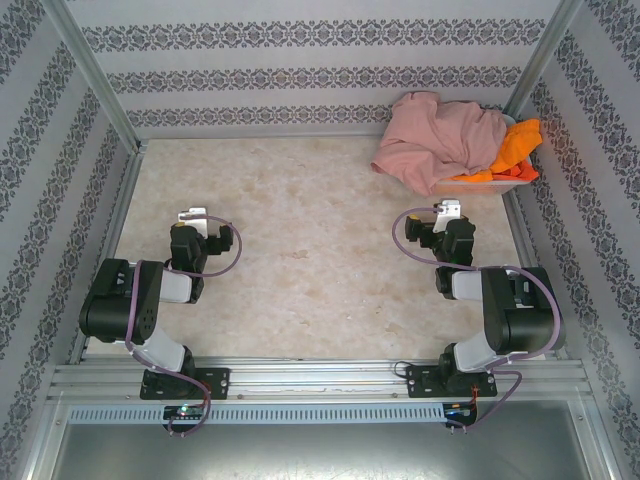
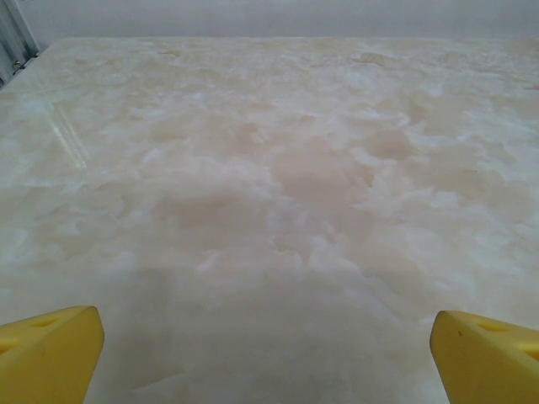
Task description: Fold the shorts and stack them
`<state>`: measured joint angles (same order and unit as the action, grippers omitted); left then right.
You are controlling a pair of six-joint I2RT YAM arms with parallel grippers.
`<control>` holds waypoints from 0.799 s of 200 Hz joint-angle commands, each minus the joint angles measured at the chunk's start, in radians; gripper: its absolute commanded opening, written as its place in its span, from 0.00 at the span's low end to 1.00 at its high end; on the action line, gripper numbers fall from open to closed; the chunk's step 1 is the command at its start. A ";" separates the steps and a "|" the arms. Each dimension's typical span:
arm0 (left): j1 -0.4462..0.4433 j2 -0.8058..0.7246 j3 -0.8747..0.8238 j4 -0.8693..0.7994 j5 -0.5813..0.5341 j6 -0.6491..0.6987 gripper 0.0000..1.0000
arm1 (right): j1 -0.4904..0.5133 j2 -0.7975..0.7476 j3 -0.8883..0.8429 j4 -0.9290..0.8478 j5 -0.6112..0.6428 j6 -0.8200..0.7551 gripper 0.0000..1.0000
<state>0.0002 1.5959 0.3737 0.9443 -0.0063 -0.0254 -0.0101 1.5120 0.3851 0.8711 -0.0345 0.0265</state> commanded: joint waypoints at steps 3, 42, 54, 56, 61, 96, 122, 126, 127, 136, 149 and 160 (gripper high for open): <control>0.006 -0.010 0.017 -0.016 0.015 0.020 1.00 | 0.002 -0.003 0.009 0.006 -0.016 0.005 0.98; 0.008 -0.010 0.019 -0.020 0.015 0.019 1.00 | 0.001 -0.001 0.010 0.005 -0.018 0.007 0.98; 0.007 -0.011 0.019 -0.020 0.015 0.018 1.00 | 0.001 -0.001 0.011 0.005 -0.018 0.006 0.98; 0.007 -0.011 0.019 -0.020 0.014 0.019 1.00 | 0.001 -0.002 0.010 0.005 -0.018 0.006 0.98; 0.008 -0.011 0.019 -0.019 0.015 0.018 1.00 | 0.001 -0.004 0.008 0.006 -0.018 0.006 0.98; 0.007 -0.095 -0.024 -0.008 -0.007 0.013 1.00 | 0.010 -0.124 0.008 -0.086 0.038 0.008 0.98; 0.006 -0.322 -0.012 -0.220 -0.052 -0.016 1.00 | 0.010 -0.360 0.021 -0.295 0.073 0.060 0.98; 0.006 -0.361 -0.003 -0.267 -0.054 -0.026 1.00 | 0.010 -0.394 0.032 -0.334 0.066 0.069 0.98; 0.006 -0.370 0.000 -0.276 -0.054 -0.030 1.00 | 0.010 -0.402 0.034 -0.343 0.064 0.072 0.98; 0.006 -0.456 0.027 -0.388 -0.050 -0.065 1.00 | 0.010 -0.465 0.067 -0.425 0.045 0.098 0.98; 0.006 -0.563 0.068 -0.519 -0.003 -0.117 1.00 | 0.012 -0.531 0.125 -0.516 0.021 0.128 0.98; 0.007 -0.633 0.105 -0.615 0.050 -0.164 1.00 | 0.013 -0.561 0.195 -0.609 0.008 0.146 0.98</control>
<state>0.0006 1.0908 0.3985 0.6174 -0.0277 -0.0769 -0.0086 1.0164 0.4591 0.4999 0.0010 0.1005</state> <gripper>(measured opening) 0.998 0.978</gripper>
